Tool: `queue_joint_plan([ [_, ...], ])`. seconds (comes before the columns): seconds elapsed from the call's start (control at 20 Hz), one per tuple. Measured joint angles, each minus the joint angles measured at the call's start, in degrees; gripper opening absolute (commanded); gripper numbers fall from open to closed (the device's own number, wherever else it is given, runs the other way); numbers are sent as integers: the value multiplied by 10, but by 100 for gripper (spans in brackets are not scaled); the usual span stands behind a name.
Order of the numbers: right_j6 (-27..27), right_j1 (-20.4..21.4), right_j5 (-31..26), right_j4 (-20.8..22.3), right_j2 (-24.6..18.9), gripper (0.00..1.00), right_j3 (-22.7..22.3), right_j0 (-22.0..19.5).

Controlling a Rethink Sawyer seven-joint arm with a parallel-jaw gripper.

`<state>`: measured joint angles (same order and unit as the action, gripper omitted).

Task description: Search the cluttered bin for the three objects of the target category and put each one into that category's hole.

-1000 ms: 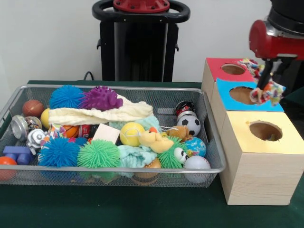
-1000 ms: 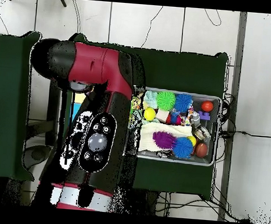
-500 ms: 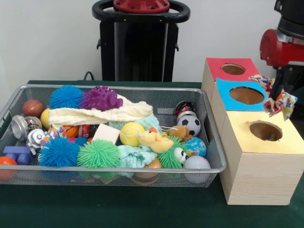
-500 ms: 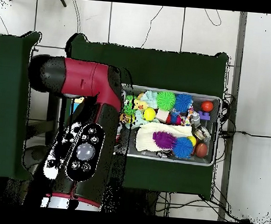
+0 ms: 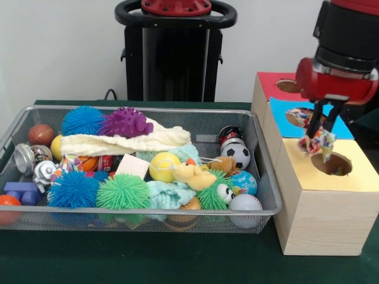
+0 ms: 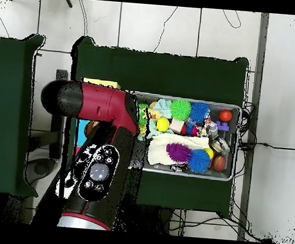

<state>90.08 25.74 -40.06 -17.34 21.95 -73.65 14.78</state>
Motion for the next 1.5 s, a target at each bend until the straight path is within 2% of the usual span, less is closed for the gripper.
queue_joint_plan([
  [0.3,0,1,72,-1,-8,0,-44,0],
  [0.5,0,1,96,-6,-16,0,-57,1],
  [1.15,0,12,99,-32,-45,0,-65,1],
  [1.5,0,11,118,-39,-50,0,-66,9],
])
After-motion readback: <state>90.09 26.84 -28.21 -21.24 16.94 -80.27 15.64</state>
